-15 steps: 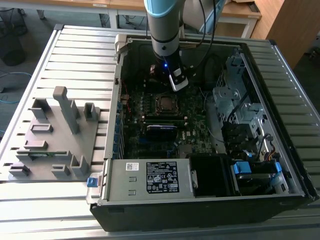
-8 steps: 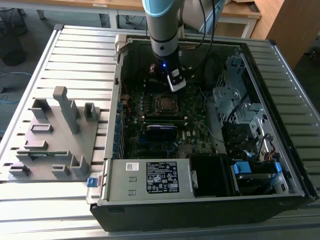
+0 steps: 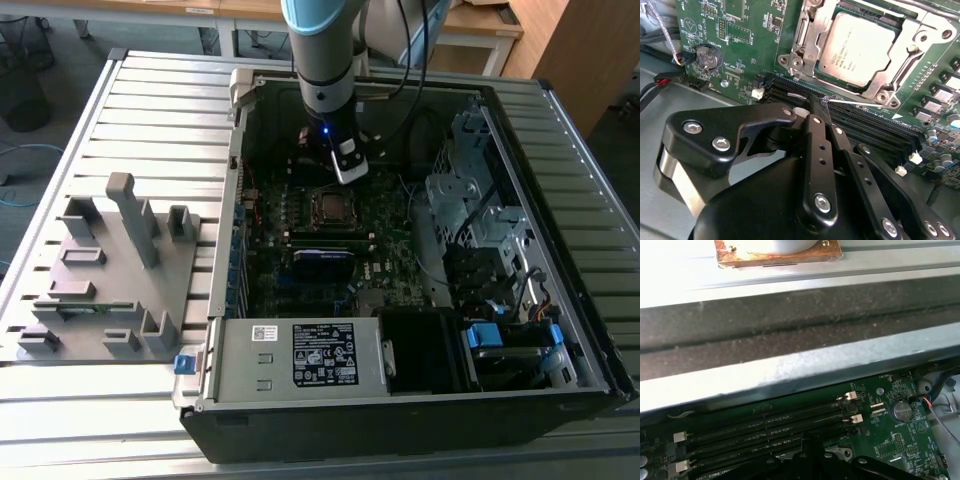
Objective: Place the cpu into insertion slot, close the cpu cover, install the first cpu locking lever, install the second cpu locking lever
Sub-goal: 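Install the first cpu locking lever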
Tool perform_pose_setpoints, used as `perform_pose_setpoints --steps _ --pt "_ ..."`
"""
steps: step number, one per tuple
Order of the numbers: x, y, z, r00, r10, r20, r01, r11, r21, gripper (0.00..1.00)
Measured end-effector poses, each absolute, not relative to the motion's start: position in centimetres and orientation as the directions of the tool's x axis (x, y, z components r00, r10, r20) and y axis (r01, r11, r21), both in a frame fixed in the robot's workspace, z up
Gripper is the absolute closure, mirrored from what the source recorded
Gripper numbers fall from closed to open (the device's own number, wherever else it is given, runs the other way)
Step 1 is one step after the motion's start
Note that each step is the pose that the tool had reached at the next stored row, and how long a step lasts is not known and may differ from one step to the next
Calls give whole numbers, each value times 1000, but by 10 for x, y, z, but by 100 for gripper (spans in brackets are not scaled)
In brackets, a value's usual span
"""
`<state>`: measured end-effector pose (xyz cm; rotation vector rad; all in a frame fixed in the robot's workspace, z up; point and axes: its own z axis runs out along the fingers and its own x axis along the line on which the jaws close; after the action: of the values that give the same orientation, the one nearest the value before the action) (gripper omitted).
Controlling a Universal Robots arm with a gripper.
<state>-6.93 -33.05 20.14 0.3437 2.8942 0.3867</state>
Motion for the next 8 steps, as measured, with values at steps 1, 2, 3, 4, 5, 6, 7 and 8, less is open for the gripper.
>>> perform_pose_setpoints --steps 1,2,3,4,5,6,7,8 --pt "-70 -331 201 -952 254 -168 201 939 280 90" --pt "-71 -331 201 -952 254 -170 201 939 280 90" --pt "-71 -331 201 -952 254 -170 201 939 280 90" --pt "-71 -331 201 -952 254 -170 201 939 280 90" --pt "-71 -331 201 -952 254 -170 201 939 280 90" --pt "-71 -331 201 -952 254 -170 201 939 280 90" --pt "-71 -331 201 -952 254 -170 201 939 280 90" --pt "-71 -331 201 -952 254 -170 201 939 280 90"
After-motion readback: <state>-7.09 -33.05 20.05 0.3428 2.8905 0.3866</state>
